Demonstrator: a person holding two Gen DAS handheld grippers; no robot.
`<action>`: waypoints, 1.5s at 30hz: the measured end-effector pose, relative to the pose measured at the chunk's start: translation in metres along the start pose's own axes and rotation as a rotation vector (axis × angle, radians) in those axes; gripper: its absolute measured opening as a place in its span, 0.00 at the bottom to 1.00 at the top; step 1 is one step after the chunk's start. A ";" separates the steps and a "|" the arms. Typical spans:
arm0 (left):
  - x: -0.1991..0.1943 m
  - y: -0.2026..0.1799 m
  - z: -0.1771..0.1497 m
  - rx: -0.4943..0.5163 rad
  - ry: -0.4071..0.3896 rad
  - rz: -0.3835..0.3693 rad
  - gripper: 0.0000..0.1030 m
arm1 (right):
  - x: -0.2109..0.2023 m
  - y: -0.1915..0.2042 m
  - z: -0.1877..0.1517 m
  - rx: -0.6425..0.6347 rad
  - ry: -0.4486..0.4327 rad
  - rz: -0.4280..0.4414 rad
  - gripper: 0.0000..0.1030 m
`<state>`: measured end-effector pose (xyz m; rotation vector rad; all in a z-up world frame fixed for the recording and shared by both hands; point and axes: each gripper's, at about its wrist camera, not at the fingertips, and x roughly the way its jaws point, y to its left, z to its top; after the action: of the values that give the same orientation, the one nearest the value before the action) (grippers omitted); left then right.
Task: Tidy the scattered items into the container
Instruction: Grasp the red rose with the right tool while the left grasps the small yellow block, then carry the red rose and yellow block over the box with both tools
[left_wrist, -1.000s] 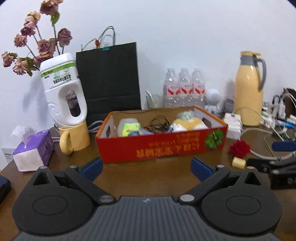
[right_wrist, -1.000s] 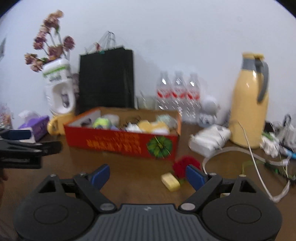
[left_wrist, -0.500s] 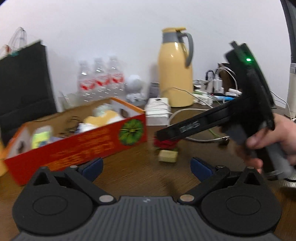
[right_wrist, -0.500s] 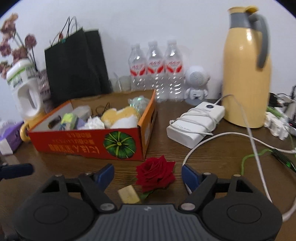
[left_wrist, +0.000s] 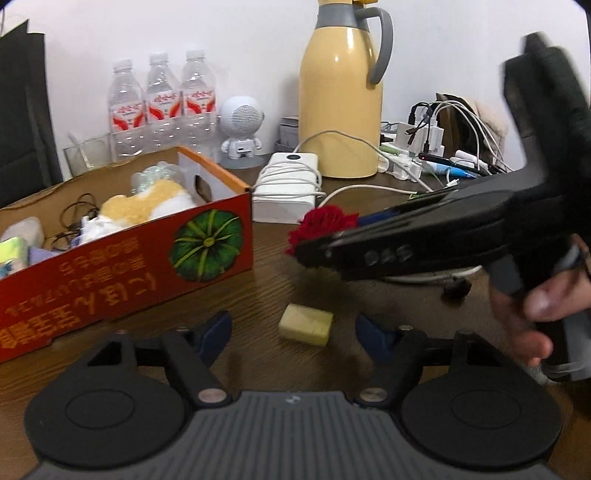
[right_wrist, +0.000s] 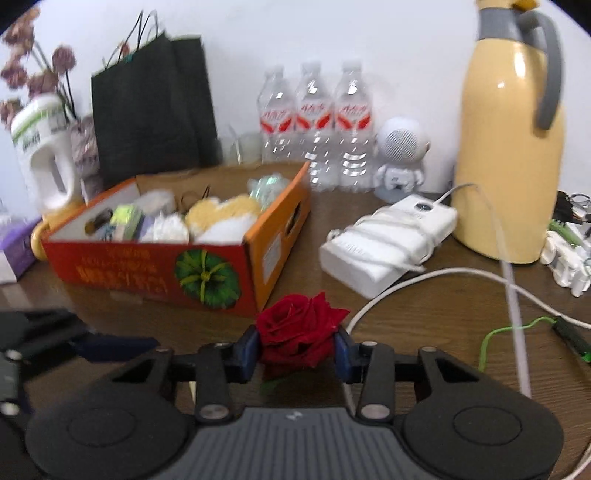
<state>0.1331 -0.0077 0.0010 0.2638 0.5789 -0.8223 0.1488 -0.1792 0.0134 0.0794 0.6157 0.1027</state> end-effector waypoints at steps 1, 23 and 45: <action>0.003 -0.001 0.002 -0.006 -0.001 0.000 0.70 | -0.005 -0.004 0.001 0.010 -0.014 0.004 0.39; -0.097 0.045 -0.015 -0.243 -0.112 0.372 0.30 | -0.046 0.042 -0.011 -0.021 -0.127 0.133 0.39; -0.241 -0.004 -0.109 -0.263 -0.399 0.519 0.30 | -0.176 0.193 -0.095 -0.096 -0.372 0.026 0.39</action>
<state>-0.0413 0.1844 0.0512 0.0002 0.2184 -0.2757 -0.0630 -0.0043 0.0569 0.0121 0.2380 0.1389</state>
